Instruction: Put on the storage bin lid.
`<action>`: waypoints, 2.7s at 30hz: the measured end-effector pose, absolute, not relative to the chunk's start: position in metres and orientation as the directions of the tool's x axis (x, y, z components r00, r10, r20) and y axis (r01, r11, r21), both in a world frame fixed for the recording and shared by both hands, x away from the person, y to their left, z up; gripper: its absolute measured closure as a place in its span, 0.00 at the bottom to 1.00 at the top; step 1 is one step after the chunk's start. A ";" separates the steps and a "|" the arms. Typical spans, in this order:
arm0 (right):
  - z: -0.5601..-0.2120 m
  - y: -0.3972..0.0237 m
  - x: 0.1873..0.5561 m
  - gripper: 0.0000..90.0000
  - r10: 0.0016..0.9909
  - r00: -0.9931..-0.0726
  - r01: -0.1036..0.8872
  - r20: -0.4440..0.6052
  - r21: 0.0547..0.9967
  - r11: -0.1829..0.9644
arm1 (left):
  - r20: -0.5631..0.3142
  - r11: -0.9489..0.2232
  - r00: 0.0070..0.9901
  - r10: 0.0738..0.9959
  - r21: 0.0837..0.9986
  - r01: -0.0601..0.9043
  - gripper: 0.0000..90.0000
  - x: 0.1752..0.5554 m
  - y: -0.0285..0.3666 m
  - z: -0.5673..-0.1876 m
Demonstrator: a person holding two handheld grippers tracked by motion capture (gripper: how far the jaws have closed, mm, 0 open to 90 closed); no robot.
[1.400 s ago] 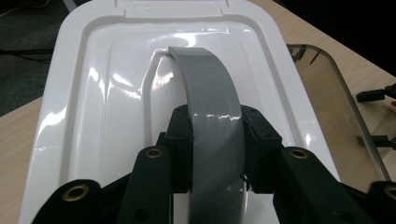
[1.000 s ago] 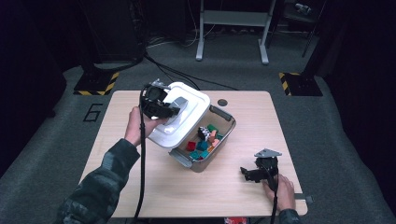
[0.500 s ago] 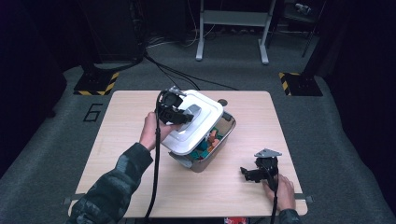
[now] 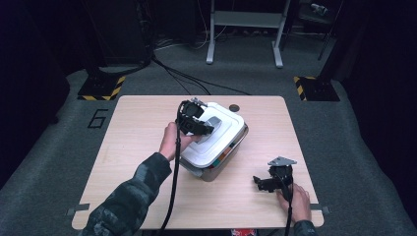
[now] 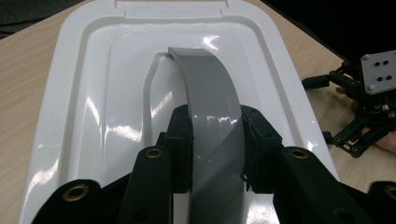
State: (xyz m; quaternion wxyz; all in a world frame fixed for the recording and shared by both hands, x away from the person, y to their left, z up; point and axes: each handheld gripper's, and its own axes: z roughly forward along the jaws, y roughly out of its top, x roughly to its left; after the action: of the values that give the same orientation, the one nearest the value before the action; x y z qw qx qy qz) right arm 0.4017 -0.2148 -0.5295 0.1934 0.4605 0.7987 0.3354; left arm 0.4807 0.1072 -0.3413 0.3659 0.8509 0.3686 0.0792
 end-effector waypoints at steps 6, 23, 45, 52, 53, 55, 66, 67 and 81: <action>-0.529 -0.215 0.401 0.00 0.866 -0.499 0.609 0.003 0.712 0.349 | -0.132 -0.460 0.710 0.692 0.678 0.574 0.75 0.484 0.096 -0.350; -0.529 -0.215 0.402 0.00 0.864 -0.503 0.607 0.001 0.713 0.352 | -0.121 -0.468 0.706 0.697 0.669 0.577 0.75 0.484 0.083 -0.367; -0.529 -0.215 0.402 0.00 0.864 -0.503 0.607 0.001 0.713 0.352 | -0.070 -0.478 0.715 0.696 0.697 0.534 0.33 0.469 0.094 -0.351; -0.529 -0.215 0.402 0.00 0.864 -0.503 0.606 0.001 0.713 0.352 | -0.037 -0.482 0.710 0.703 0.710 0.513 0.15 0.458 0.112 -0.328; -0.529 -0.215 0.402 0.00 0.864 -0.503 0.606 0.001 0.713 0.352 | -0.031 -0.480 0.708 0.705 0.715 0.509 0.14 0.457 0.115 -0.326; -0.529 -0.215 0.402 0.00 0.864 -0.503 0.606 0.001 0.713 0.352 | -0.026 -0.475 0.701 0.713 0.717 0.510 0.11 0.454 0.123 -0.322; -0.529 -0.215 0.402 0.00 0.864 -0.503 0.607 0.001 0.713 0.352 | -0.010 -0.433 0.643 0.766 0.731 0.527 0.03 0.437 0.174 -0.320; -0.529 -0.215 0.402 0.00 0.864 -0.503 0.606 0.001 0.713 0.352 | -0.010 -0.425 0.636 0.772 0.735 0.528 0.03 0.436 0.178 -0.321; -0.529 -0.215 0.402 0.00 0.864 -0.503 0.607 0.001 0.713 0.352 | -0.006 -0.340 0.530 0.848 0.760 0.554 0.01 0.407 0.251 -0.352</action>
State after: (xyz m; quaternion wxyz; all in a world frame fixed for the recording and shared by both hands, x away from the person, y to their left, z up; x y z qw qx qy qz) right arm 0.4015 -0.2149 -0.5294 0.1922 0.4600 0.7995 0.3351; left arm 0.4066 0.2514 -0.3523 0.3672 0.7937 0.4415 0.2005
